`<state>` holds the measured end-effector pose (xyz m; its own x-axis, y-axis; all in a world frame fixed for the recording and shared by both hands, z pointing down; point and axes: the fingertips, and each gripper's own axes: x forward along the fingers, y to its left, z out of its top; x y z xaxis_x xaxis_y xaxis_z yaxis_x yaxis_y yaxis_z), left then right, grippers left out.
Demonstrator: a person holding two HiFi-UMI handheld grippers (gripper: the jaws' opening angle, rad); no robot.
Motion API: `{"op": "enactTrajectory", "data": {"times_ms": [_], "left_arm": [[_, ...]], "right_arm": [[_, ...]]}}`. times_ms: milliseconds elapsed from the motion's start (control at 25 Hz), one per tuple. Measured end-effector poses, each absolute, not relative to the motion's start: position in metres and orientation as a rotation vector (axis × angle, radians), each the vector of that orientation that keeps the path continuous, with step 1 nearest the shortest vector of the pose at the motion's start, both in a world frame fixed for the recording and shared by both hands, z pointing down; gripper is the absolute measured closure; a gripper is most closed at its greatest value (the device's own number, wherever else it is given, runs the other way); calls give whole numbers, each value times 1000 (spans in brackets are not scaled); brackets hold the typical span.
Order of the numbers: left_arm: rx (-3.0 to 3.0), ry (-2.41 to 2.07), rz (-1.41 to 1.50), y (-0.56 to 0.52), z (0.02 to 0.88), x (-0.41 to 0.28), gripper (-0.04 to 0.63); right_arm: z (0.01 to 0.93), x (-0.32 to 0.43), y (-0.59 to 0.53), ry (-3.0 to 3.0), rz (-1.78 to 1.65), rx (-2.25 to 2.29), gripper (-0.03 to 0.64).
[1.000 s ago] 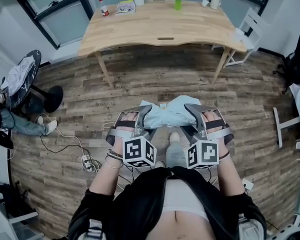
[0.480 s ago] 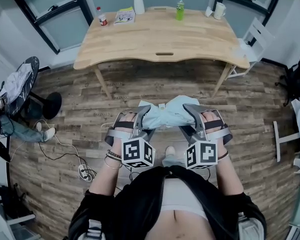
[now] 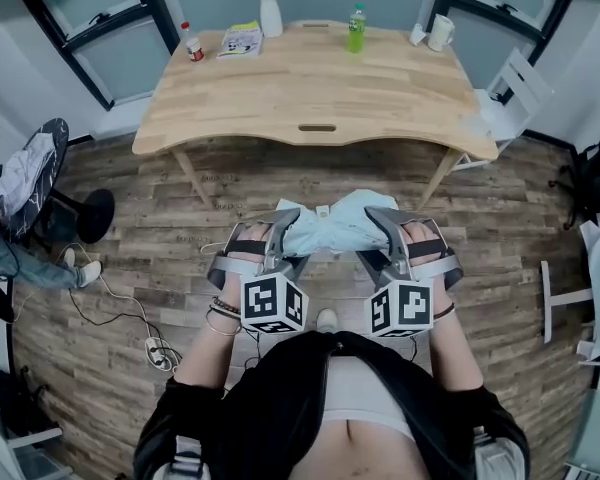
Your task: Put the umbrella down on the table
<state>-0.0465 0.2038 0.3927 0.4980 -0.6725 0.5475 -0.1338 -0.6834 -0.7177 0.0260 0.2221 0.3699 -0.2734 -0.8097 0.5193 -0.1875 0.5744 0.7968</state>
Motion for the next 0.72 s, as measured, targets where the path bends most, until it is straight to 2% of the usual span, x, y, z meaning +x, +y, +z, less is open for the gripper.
{"op": "enactTrajectory", "data": {"times_ms": [240,720], "left_arm": [[-2128,687,-1140,179,393,-31,310],[-2124,660,-1176,157,392,-47,310]], "right_arm": [[370,42,196,-1775,-775,814,296],[371,26,174,-1803,-754,819,296]]}}
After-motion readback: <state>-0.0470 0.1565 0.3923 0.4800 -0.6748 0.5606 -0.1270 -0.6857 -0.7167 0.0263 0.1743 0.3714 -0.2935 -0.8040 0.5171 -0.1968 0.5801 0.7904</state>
